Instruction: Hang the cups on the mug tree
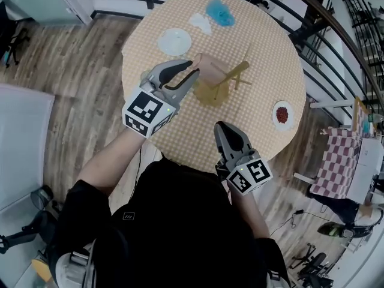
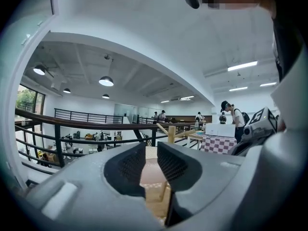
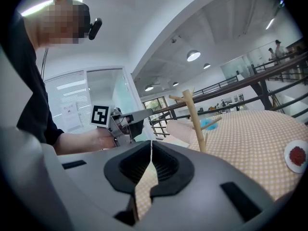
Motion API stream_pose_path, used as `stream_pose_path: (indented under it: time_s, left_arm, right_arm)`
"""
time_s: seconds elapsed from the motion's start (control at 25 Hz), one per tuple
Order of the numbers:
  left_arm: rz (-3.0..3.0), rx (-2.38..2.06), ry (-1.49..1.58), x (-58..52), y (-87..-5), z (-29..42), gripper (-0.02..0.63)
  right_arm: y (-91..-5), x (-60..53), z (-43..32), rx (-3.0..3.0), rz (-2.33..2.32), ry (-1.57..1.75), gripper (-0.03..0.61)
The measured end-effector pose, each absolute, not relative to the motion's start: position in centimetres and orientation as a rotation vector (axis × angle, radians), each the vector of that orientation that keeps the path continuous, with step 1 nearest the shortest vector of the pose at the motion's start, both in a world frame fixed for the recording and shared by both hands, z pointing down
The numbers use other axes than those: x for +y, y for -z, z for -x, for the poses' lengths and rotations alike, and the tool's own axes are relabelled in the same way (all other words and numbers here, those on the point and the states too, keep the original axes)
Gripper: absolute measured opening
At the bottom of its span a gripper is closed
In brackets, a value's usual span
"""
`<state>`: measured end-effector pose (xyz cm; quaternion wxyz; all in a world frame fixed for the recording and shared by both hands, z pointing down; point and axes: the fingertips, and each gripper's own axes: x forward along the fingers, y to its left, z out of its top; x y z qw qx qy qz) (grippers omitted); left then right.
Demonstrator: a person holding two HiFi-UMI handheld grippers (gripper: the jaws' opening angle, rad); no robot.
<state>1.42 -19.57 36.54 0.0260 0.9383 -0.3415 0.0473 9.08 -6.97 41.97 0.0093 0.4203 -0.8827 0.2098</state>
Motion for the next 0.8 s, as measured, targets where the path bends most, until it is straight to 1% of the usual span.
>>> stream_pose_path:
  time_s: [0.04,0.08,0.16,0.56,0.8]
  left_arm:
    - [-2.898,-1.052,-0.136,-19.0,-36.4,-1.2,0.064]
    - [-2.895,-1.05,-0.127,-18.5,-36.3,-0.9,0.043]
    - [-2.884,-1.044,-0.118,-17.3,-36.4,-0.3,0.014]
    - [-2.793,-1.089,-0.191,-12.4,-36.8,-1.4,0.006]
    - [-2.723,-1.089,-0.13,-9.0,-36.1,-4.2,0.006]
  right_arm:
    - [-41.8,-6.7,-8.9,-2.756,-1.313,-0.649,0.017]
    - [-41.7,-6.4,-8.7,-2.755,-1.312,-0.645,0.017]
    - [-41.5,-5.6,-8.3,-2.759,-1.304,-0.632,0.017]
    - [-40.0,-3.7,-9.5,-2.836,-1.245,-0.581,0.017]
    - [-39.6,-1.9,-11.5,-2.874,-1.188,-0.552,0.017]
